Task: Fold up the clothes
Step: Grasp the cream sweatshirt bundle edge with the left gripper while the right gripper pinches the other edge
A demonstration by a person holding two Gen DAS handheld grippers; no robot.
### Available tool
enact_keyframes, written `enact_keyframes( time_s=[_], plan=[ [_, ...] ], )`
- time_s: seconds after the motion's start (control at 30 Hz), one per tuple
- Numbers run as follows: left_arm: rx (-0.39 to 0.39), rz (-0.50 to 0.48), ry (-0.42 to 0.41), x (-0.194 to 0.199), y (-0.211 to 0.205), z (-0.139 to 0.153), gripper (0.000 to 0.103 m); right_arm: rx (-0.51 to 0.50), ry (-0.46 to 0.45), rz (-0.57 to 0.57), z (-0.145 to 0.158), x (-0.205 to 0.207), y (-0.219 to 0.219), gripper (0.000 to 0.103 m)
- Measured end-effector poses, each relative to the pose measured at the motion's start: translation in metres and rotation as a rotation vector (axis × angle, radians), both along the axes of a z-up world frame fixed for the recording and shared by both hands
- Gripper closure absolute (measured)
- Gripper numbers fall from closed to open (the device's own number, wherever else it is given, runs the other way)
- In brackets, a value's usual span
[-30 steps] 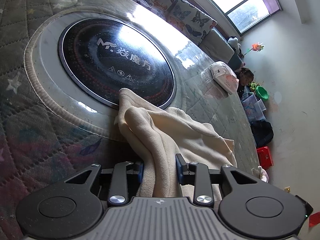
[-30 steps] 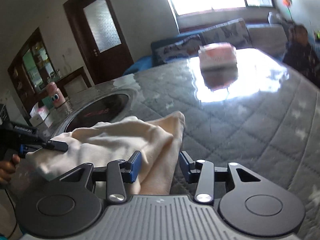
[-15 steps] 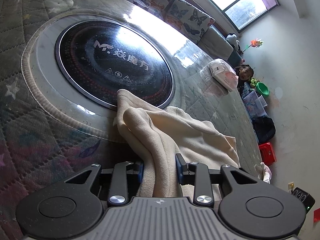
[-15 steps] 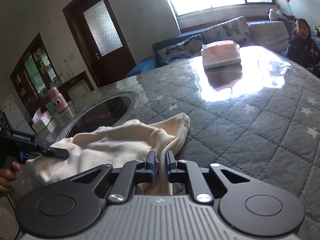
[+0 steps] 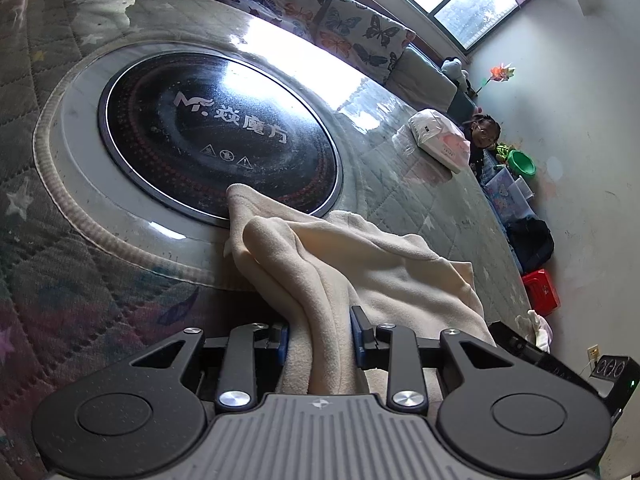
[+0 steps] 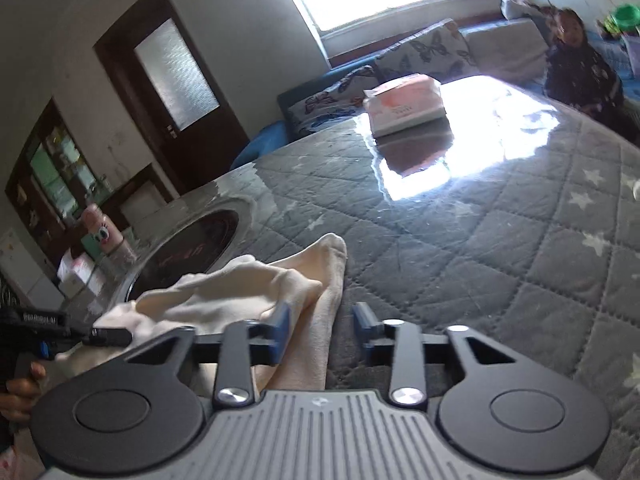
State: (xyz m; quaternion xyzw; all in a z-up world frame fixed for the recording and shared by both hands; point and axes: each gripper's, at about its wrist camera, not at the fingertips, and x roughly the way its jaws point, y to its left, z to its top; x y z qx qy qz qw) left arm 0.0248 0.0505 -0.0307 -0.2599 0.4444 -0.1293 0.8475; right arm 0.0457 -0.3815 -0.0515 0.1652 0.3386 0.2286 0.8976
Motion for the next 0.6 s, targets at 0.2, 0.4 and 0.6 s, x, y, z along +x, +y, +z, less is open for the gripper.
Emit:
enact_keyframes(
  time_s=[0.2, 0.4, 0.6],
  plan=[
    [0.0, -0.005, -0.001, 0.0, 0.0, 0.0, 0.071, 0.07, 0.051, 0.0, -0.006, 0.013, 0.003, 0.065],
    [0.009, -0.017, -0.008, 0.001, 0.0, 0.0, 0.072, 0.031, 0.049, 0.016, -0.007, 0.023, 0.023, 0.084],
    [0.052, -0.036, -0.022, 0.002, -0.004, 0.002, 0.077, -0.143, -0.067, 0.052, 0.002, 0.011, 0.046, 0.093]
  ],
)
